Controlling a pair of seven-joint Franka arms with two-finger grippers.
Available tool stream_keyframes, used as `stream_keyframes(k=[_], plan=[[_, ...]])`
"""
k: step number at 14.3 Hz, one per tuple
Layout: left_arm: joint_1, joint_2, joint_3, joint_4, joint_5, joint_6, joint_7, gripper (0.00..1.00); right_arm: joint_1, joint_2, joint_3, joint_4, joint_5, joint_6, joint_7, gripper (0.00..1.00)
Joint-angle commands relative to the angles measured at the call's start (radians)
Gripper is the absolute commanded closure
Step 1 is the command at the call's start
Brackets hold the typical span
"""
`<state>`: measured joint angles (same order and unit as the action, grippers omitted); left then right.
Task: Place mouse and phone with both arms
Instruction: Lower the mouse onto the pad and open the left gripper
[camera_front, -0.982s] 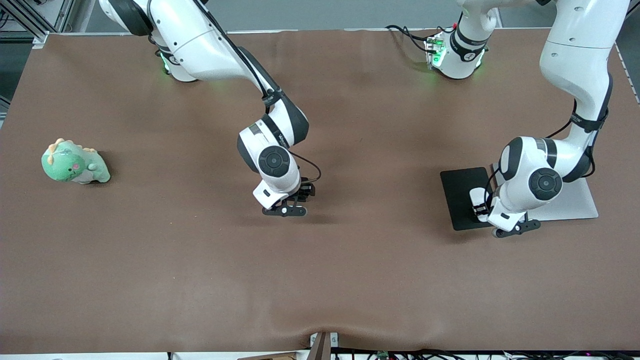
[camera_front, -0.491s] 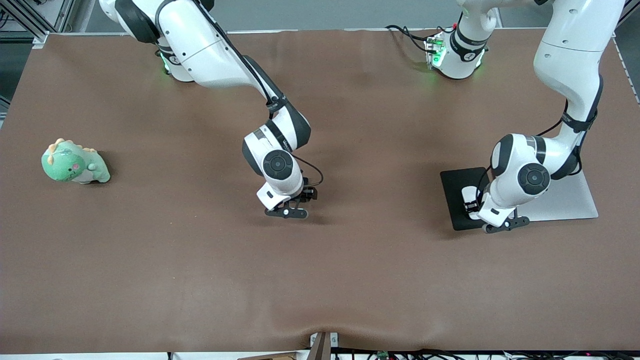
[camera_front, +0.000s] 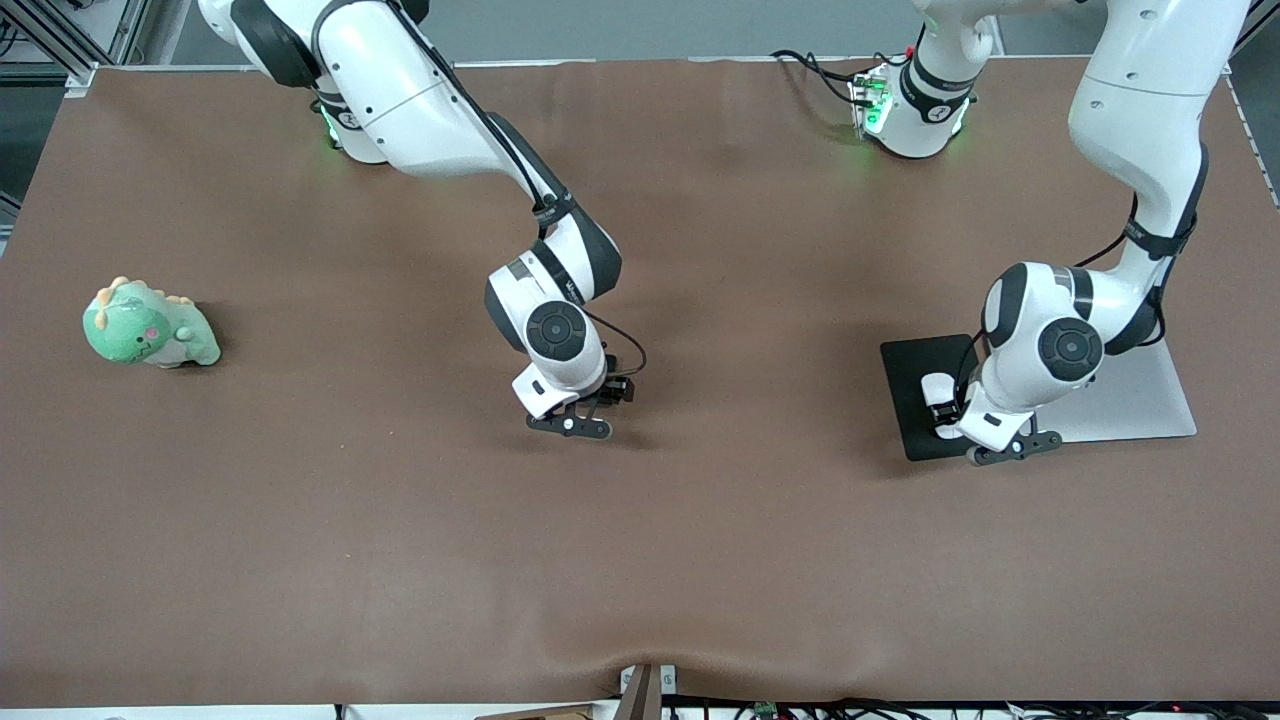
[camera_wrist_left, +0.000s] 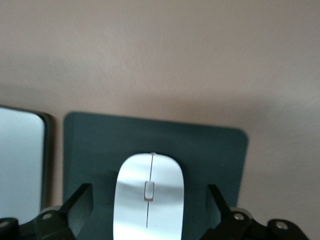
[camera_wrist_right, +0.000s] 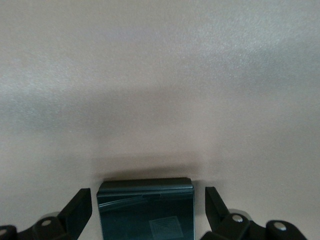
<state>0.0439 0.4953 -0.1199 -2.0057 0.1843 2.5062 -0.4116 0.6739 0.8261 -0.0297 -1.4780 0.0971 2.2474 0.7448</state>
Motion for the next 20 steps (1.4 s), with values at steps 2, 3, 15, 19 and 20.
stream_keyframes(k=[2, 3, 15, 19, 20], plan=[[0.005, -0.101, -0.006, 0.065, 0.012, -0.087, -0.006, 0.0, 0.0, 0.008, 0.005, -0.008, 0.001, 0.004, 0.024, 0.0], [0.005, -0.115, -0.006, 0.114, 0.009, -0.149, -0.006, 0.0, -0.002, 0.008, 0.005, -0.01, 0.001, 0.004, 0.024, 0.0], [0.011, -0.408, -0.001, 0.393, -0.071, -0.734, 0.125, 0.0, -0.005, 0.002, 0.01, -0.015, 0.003, -0.009, 0.027, 0.54], [0.013, -0.486, 0.013, 0.393, -0.077, -0.8, 0.181, 0.0, -0.01, -0.036, 0.008, -0.015, 0.003, -0.026, 0.025, 0.71], [0.014, -0.506, 0.017, 0.393, -0.088, -0.813, 0.194, 0.0, -0.019, -0.054, 0.007, -0.013, 0.003, -0.064, 0.021, 0.8]])
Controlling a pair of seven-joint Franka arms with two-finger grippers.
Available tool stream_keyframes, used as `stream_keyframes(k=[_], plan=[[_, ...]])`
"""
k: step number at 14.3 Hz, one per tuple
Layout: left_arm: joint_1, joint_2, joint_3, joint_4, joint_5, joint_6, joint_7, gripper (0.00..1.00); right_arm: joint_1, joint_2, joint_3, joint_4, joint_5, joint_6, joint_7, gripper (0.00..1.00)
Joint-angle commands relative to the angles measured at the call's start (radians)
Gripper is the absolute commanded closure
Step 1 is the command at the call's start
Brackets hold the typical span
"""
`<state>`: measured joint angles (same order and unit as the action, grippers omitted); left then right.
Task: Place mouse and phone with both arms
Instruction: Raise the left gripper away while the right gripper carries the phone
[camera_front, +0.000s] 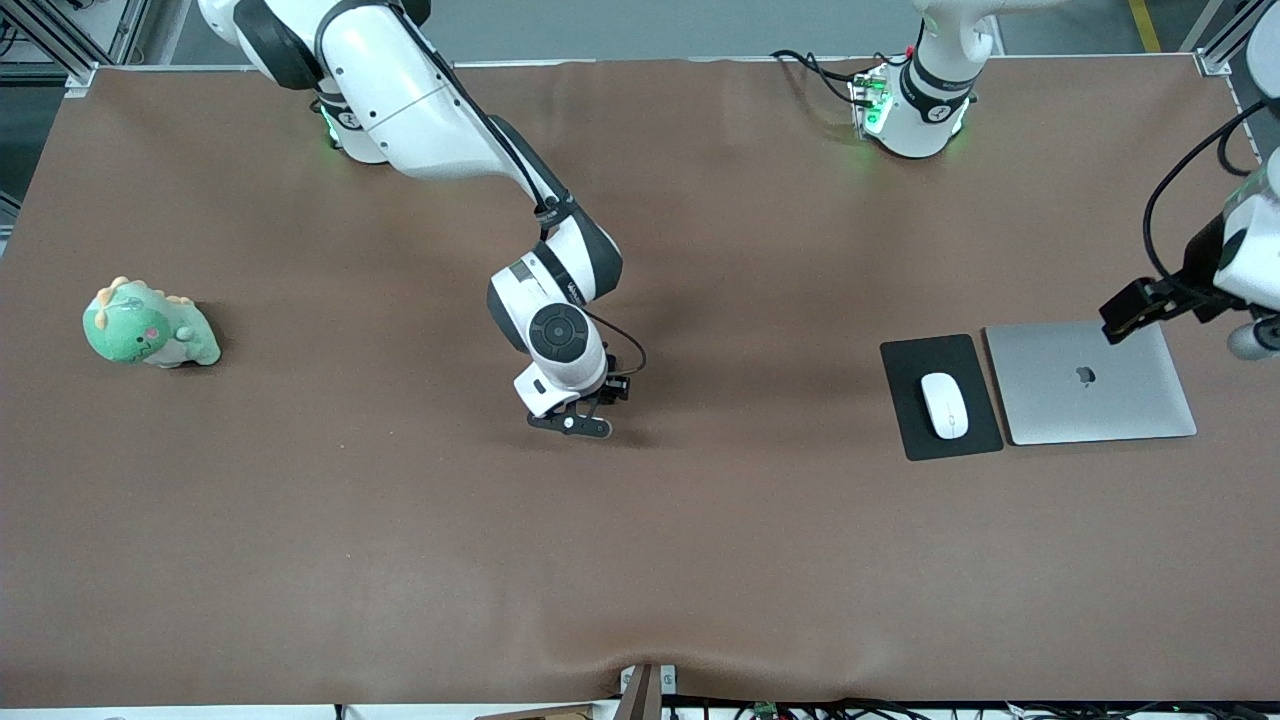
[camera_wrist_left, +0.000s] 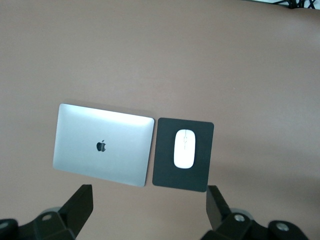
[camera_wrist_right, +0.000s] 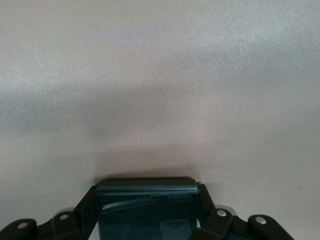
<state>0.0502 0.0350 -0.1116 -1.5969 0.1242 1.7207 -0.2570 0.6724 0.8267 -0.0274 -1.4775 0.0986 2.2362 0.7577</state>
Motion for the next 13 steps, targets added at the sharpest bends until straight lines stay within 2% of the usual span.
stream_keyframes(k=[1, 2, 3, 5, 9, 13], plan=[[0.008, -0.053, 0.01, -0.014, -0.032, -0.048, 0.048, 0.0, -0.045, -0.082, 0.004, -0.013, 0.001, -0.076, -0.001, 0.9], [0.002, -0.069, 0.021, -0.015, -0.034, -0.07, 0.059, 0.0, -0.074, -0.107, 0.007, -0.015, 0.001, -0.087, -0.006, 0.98], [-0.013, -0.079, 0.041, -0.015, -0.035, -0.085, 0.076, 0.0, -0.098, -0.135, 0.009, -0.015, 0.001, -0.119, -0.008, 1.0], [-0.047, -0.092, 0.087, -0.014, -0.043, -0.119, 0.088, 0.0, -0.147, -0.184, 0.009, -0.015, 0.001, -0.179, -0.035, 1.0], [-0.035, -0.104, 0.09, -0.018, -0.074, -0.142, 0.087, 0.0, -0.281, -0.224, 0.009, -0.015, 0.001, -0.263, -0.262, 1.0], [-0.029, -0.106, 0.095, -0.018, -0.075, -0.148, 0.087, 0.0, -0.477, -0.231, 0.004, -0.035, -0.002, -0.303, -0.573, 1.0]])
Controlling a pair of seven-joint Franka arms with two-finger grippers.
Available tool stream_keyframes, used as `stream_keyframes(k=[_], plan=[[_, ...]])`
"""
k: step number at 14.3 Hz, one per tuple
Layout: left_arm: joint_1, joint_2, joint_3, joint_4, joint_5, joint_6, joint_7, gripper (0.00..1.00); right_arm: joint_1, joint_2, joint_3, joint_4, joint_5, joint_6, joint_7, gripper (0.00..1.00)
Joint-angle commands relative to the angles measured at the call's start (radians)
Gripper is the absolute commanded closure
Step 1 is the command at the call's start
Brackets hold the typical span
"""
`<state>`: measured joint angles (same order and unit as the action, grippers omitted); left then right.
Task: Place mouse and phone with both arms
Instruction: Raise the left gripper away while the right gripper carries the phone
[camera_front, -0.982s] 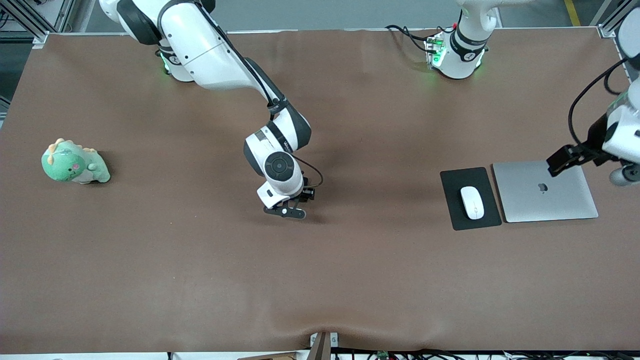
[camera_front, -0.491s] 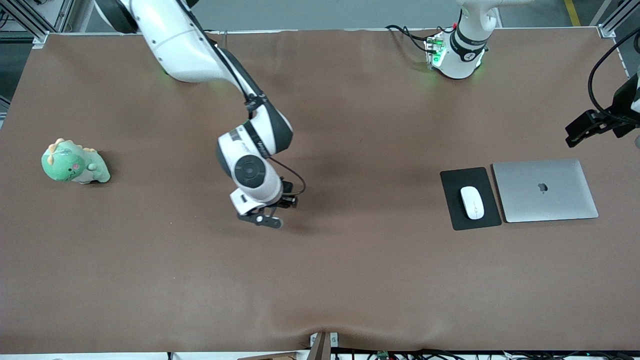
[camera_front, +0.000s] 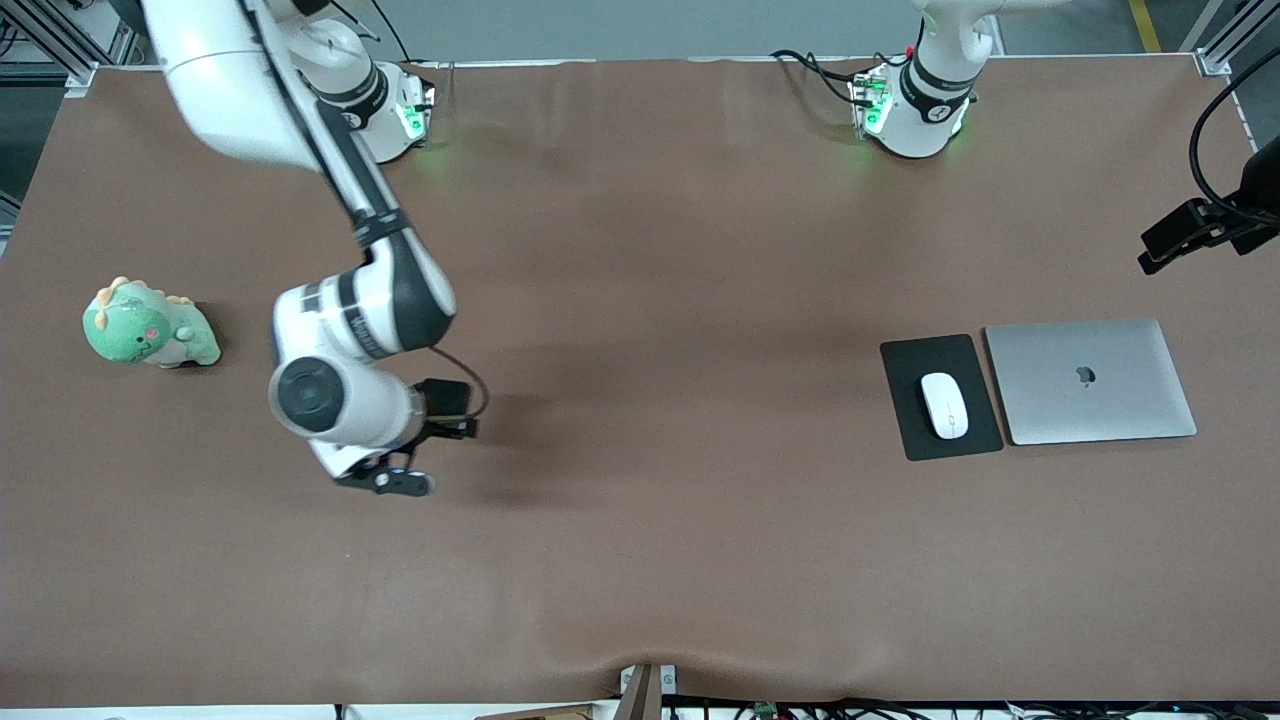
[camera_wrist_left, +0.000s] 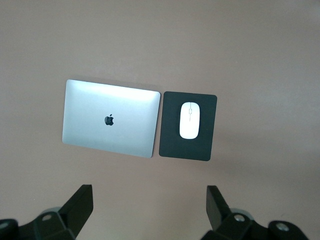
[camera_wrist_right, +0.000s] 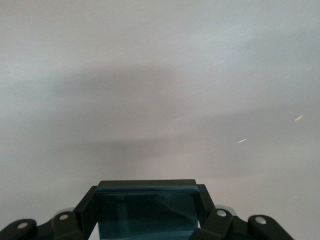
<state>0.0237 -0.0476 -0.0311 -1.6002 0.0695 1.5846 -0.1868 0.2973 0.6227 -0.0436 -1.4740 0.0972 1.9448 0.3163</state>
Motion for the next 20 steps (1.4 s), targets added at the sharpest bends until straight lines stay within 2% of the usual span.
stream_keyframes(k=[1, 3, 6, 7, 10, 13, 14, 20], plan=[[0.016, -0.028, 0.013, -0.017, -0.02, -0.012, 0.018, 0.0, -0.156, -0.026, 0.021, -0.048, -0.001, -0.001, -0.172, 1.0], [0.025, -0.038, 0.013, -0.023, -0.02, -0.034, 0.018, 0.0, -0.21, -0.024, 0.018, -0.054, -0.014, 0.003, -0.194, 1.0], [0.03, -0.054, 0.013, -0.023, -0.027, -0.049, 0.018, 0.0, -0.25, -0.041, 0.014, -0.106, -0.114, 0.037, -0.197, 1.0], [0.03, -0.055, 0.013, -0.024, -0.027, -0.057, 0.018, 0.0, -0.294, -0.05, 0.014, -0.133, -0.12, 0.063, -0.235, 1.0], [0.032, -0.054, 0.014, -0.018, -0.028, -0.058, 0.015, 0.0, -0.392, -0.054, 0.017, -0.215, -0.119, 0.164, -0.396, 1.0], [0.03, -0.049, 0.013, -0.017, -0.028, -0.048, 0.017, 0.0, -0.417, -0.116, 0.016, -0.389, -0.119, 0.317, -0.434, 1.0], [0.03, -0.046, 0.013, -0.018, -0.028, -0.037, 0.017, 0.0, -0.422, -0.136, 0.016, -0.423, -0.119, 0.331, -0.44, 1.0], [0.028, -0.044, 0.013, -0.021, -0.028, -0.032, 0.015, 0.0, -0.5, -0.159, 0.016, -0.502, -0.12, 0.367, -0.559, 1.0]])
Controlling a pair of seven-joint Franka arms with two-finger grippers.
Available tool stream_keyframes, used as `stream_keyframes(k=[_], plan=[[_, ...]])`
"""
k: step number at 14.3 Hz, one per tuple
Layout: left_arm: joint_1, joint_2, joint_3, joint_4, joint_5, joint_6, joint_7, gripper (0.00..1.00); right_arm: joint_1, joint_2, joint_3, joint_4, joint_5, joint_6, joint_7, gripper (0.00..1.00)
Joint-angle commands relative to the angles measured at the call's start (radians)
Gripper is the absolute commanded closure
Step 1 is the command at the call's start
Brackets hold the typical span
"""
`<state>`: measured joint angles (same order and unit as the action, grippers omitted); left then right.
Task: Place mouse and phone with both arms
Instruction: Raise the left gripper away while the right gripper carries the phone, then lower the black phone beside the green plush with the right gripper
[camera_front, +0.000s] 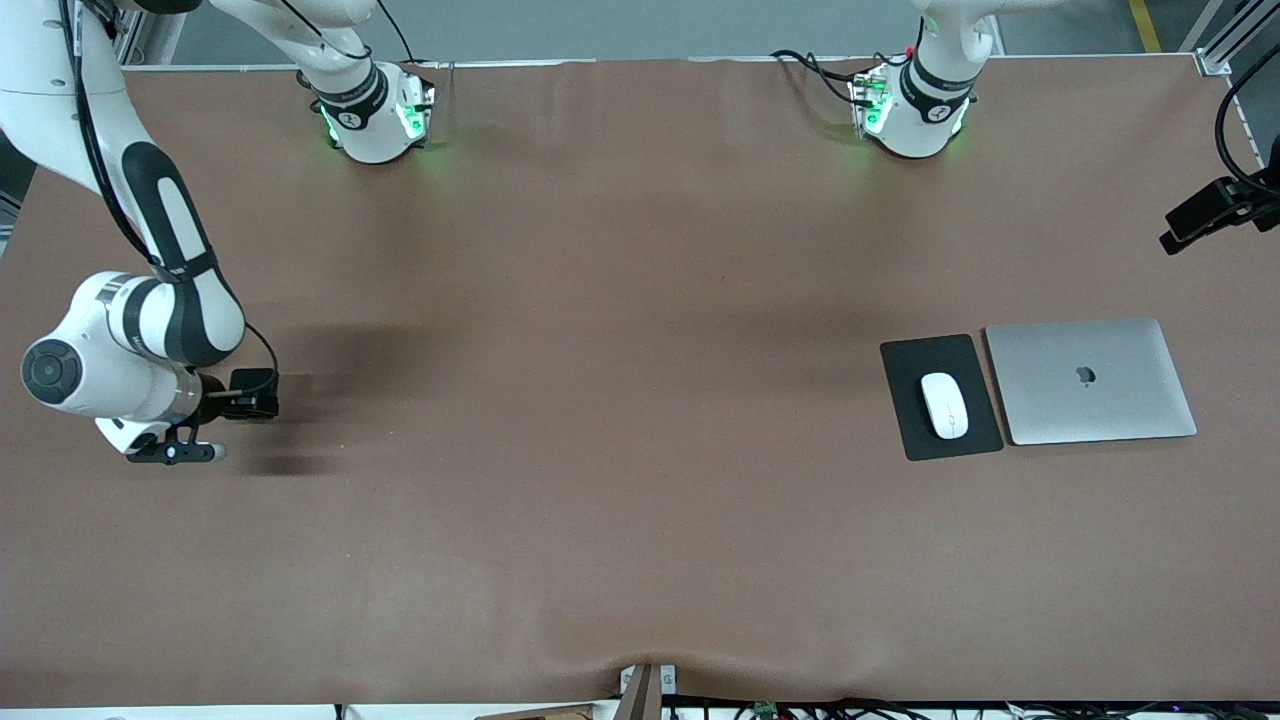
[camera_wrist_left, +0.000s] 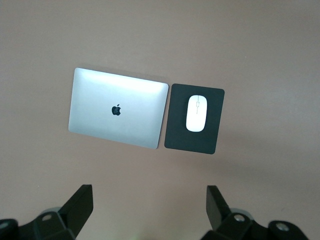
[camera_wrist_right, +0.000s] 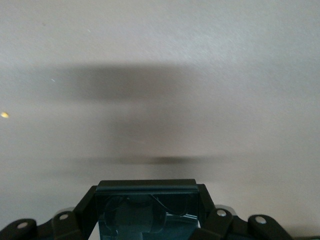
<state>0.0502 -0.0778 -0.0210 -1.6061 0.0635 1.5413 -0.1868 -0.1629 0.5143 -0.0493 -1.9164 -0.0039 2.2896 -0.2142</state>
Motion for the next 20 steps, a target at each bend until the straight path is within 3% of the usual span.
stream_keyframes(k=[1, 6, 18, 19, 20], plan=[[0.003, -0.014, 0.003, -0.015, -0.022, 0.013, 0.015, 0.0, -0.041, -0.062, 0.022, -0.085, -0.019, 0.043, -0.033, 1.0], [0.002, -0.017, 0.001, -0.021, -0.028, 0.013, 0.013, 0.0, -0.075, -0.089, 0.02, -0.225, -0.019, 0.203, -0.099, 1.0], [0.002, -0.016, -0.004, -0.023, -0.03, 0.014, 0.013, 0.0, -0.112, -0.079, 0.014, -0.243, -0.022, 0.226, -0.1, 1.0], [0.002, -0.017, -0.004, -0.023, -0.03, 0.013, 0.013, 0.0, -0.116, -0.079, 0.014, -0.243, -0.022, 0.226, -0.102, 0.93], [0.002, -0.017, -0.004, -0.023, -0.03, 0.013, 0.013, 0.0, -0.118, -0.079, 0.014, -0.243, -0.022, 0.226, -0.105, 0.69]])
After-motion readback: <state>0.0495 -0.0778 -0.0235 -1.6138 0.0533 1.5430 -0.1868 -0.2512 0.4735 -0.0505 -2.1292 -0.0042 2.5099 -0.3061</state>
